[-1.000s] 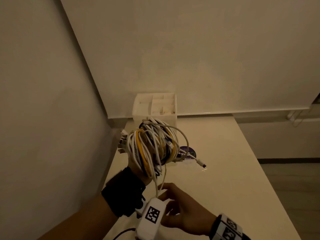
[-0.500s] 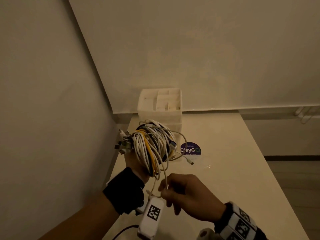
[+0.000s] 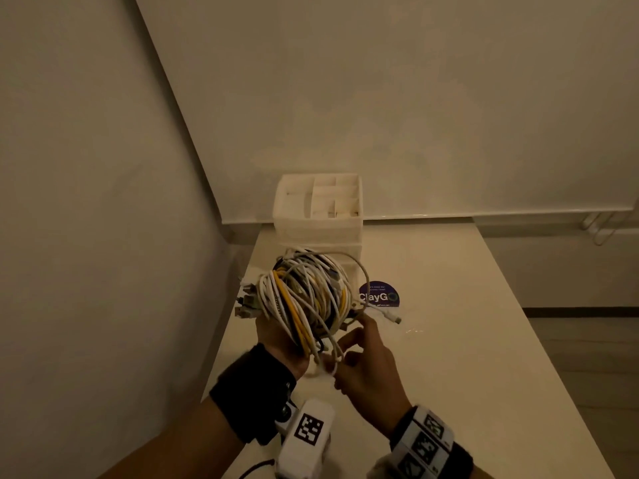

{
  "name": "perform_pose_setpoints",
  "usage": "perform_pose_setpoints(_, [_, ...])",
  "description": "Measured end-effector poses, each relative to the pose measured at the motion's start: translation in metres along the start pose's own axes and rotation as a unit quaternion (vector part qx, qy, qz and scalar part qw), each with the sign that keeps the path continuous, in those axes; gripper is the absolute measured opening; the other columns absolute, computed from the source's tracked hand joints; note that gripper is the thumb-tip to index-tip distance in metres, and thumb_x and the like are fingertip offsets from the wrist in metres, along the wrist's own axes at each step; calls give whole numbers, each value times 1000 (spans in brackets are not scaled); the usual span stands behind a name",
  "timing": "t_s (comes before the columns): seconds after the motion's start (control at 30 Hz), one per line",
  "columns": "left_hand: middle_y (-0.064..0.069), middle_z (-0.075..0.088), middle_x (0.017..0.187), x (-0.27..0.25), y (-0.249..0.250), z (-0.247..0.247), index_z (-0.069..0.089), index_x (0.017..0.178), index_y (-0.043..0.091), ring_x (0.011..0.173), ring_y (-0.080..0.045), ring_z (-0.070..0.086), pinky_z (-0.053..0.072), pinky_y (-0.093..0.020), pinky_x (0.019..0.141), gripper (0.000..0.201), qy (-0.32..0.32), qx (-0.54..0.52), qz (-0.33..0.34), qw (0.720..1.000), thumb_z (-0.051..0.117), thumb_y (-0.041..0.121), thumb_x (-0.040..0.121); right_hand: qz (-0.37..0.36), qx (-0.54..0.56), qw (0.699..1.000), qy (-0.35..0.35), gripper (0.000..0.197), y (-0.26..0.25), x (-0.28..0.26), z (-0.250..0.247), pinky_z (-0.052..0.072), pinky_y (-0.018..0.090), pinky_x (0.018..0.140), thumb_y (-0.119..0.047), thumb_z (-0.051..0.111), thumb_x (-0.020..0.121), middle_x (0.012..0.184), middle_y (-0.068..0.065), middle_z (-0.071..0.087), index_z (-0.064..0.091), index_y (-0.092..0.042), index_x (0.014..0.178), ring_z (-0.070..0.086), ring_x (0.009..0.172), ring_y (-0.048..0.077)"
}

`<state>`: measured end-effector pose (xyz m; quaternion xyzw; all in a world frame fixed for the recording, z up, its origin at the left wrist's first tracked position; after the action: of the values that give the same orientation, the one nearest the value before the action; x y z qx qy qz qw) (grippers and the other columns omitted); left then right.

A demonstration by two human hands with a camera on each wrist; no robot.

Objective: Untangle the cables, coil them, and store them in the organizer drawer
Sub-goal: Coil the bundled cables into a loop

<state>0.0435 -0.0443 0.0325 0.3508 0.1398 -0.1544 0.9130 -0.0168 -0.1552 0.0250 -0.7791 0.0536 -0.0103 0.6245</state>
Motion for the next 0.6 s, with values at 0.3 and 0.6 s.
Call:
perform_pose_setpoints(0.3, [-13, 62, 109, -9, -20, -16, 55, 126, 14, 95, -34, 58, 49, -46, 76, 53, 64, 16, -11, 998, 20, 46, 101, 3, 160, 987, 12, 46, -5, 16, -9, 51, 23, 61, -13, 62, 53, 85, 6, 68, 61, -1, 97, 62, 72, 12])
perform_pose_setpoints(0.6, [-15, 62, 105, -4, -29, -32, 55, 118, 11, 90, -30, 57, 41, -49, 95, 44, 126, 51, -16, 991, 22, 36, 104, 15, 155, 987, 49, 41, 0, 8, -9, 55, 23, 63, -19, 60, 53, 85, 9, 72, 70, -8, 91, 66, 79, 23])
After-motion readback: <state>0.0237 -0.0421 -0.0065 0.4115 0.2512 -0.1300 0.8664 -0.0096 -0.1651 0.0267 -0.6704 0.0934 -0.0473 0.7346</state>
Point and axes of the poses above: each hand's wrist, its own x-axis towards the middle knuckle, its own z-axis out of the palm, y = z × x, the point moved 10 cm from there along x, towards the middle knuckle
